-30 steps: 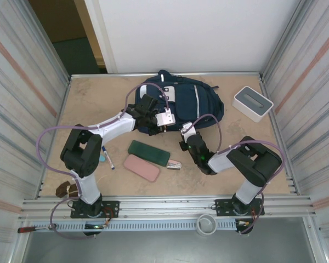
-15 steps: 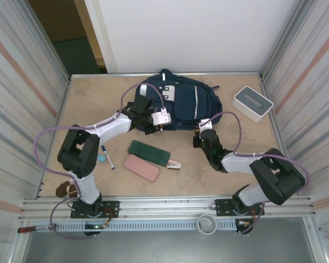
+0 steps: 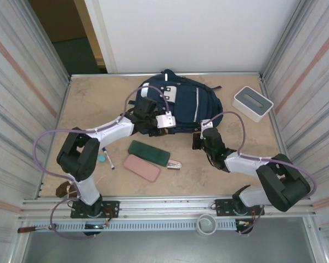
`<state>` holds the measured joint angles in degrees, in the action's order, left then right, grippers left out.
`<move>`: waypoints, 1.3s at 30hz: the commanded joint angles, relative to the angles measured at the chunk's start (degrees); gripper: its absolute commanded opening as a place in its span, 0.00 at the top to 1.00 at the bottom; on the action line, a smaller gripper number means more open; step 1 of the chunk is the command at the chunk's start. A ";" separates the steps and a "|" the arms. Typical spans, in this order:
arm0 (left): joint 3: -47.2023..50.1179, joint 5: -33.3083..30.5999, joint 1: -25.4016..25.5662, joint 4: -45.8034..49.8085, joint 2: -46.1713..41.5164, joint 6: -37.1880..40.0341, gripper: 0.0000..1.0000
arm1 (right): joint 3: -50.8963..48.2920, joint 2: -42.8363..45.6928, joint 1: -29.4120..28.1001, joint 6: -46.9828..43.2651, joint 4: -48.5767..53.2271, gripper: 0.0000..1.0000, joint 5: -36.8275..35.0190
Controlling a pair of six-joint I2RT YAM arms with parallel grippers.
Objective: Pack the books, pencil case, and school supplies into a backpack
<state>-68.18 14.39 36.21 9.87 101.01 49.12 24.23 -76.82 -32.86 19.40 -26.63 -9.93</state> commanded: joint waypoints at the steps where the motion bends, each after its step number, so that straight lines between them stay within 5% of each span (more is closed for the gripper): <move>1: 0.65 0.68 3.40 -5.37 -2.04 1.21 0.45 | 2.76 2.72 -0.01 2.87 -0.70 1.00 2.61; 14: -0.94 -2.84 7.71 -14.98 5.50 2.91 0.47 | 1.87 7.77 -0.26 4.11 0.69 1.00 4.02; 24: 2.44 -1.69 4.27 -16.74 1.92 2.58 1.00 | 1.46 6.43 1.66 3.45 8.42 1.00 -1.45; 32: 6.68 -0.69 -1.05 -18.41 -2.51 1.08 1.00 | 1.56 6.67 7.80 4.66 15.45 1.00 -4.49; 39: 8.94 -1.22 -3.86 -18.99 -3.63 1.40 1.00 | 3.21 6.29 5.91 2.79 12.96 1.00 -0.01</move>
<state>-59.77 16.36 34.48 -6.96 101.21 51.18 26.15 -71.13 -26.79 22.06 -15.35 -7.64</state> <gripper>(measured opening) 0.149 0.044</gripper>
